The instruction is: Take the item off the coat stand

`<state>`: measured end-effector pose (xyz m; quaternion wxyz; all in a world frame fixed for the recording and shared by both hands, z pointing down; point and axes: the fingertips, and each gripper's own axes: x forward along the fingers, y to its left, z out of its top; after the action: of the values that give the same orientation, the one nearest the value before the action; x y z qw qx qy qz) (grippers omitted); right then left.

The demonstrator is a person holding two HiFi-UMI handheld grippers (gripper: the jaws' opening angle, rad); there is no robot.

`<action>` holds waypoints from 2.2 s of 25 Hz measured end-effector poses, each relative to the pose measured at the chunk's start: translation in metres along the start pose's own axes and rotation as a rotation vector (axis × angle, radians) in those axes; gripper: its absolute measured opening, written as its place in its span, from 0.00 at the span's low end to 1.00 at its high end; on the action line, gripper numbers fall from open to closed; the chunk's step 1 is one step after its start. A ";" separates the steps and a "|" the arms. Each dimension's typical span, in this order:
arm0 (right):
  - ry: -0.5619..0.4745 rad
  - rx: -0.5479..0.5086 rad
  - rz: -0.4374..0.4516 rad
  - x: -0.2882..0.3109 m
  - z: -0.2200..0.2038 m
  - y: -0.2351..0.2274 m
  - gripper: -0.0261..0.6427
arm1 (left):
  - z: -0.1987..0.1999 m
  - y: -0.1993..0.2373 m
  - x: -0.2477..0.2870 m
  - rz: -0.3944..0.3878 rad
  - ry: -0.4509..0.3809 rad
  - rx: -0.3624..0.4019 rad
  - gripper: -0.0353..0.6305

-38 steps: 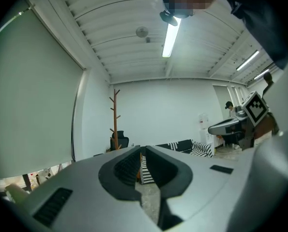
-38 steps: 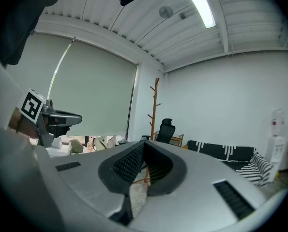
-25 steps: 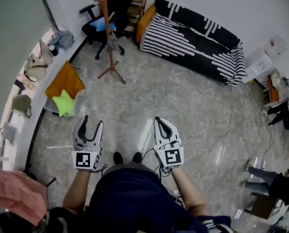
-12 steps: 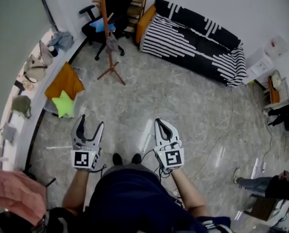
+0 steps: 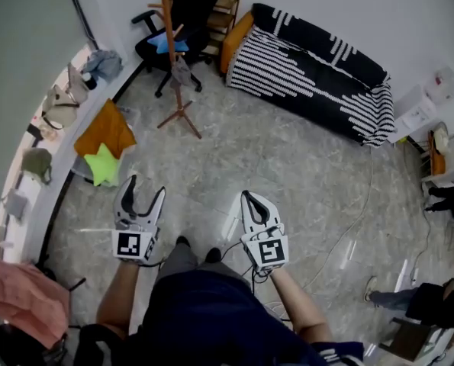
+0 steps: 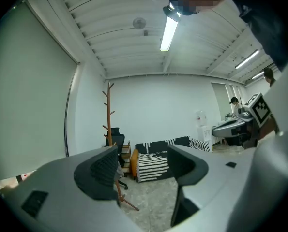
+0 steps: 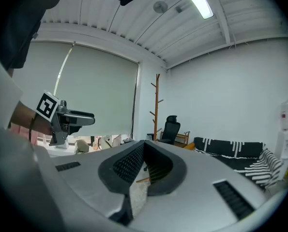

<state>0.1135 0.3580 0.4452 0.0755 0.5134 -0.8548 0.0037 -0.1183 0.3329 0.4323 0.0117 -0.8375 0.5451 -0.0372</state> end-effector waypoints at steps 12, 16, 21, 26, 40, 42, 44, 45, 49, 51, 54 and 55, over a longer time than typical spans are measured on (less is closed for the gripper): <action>0.011 -0.017 -0.035 0.129 0.007 -0.025 0.07 | -0.017 0.077 0.108 -0.054 -0.004 0.032 0.53; 0.011 -0.014 -0.048 0.180 0.017 -0.036 0.07 | -0.015 0.107 0.149 -0.072 -0.001 0.033 0.52; 0.018 -0.028 -0.029 0.233 0.022 -0.054 0.07 | -0.016 0.130 0.203 -0.081 0.005 0.030 0.52; 0.009 -0.032 0.014 0.285 0.019 -0.099 0.07 | -0.020 0.141 0.274 -0.048 0.014 0.037 0.52; 0.071 -0.066 0.136 0.443 0.003 -0.186 0.07 | -0.039 0.211 0.454 0.048 0.037 0.044 0.52; 0.075 -0.065 0.121 0.466 0.003 -0.192 0.07 | -0.048 0.225 0.478 0.037 0.047 0.048 0.52; 0.087 -0.057 0.099 0.489 0.001 -0.198 0.07 | -0.059 0.238 0.500 0.023 0.066 0.056 0.52; 0.092 -0.054 0.089 0.500 0.000 -0.201 0.07 | -0.065 0.244 0.511 0.016 0.075 0.060 0.52; 0.104 -0.044 0.071 0.540 -0.008 -0.213 0.07 | -0.089 0.262 0.554 -0.009 0.108 0.064 0.52; 0.114 -0.041 0.077 0.558 -0.015 -0.216 0.07 | -0.104 0.271 0.573 -0.012 0.136 0.060 0.52; 0.138 -0.043 0.103 0.581 -0.026 -0.222 0.07 | -0.125 0.278 0.601 -0.013 0.174 0.057 0.52; 0.146 -0.043 0.113 0.588 -0.029 -0.225 0.07 | -0.131 0.280 0.609 -0.011 0.186 0.059 0.52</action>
<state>0.0432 -0.2619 0.5363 0.1485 0.4610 -0.8744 0.0269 -0.1379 -0.3346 0.5765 -0.0146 -0.8326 0.5381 -0.1308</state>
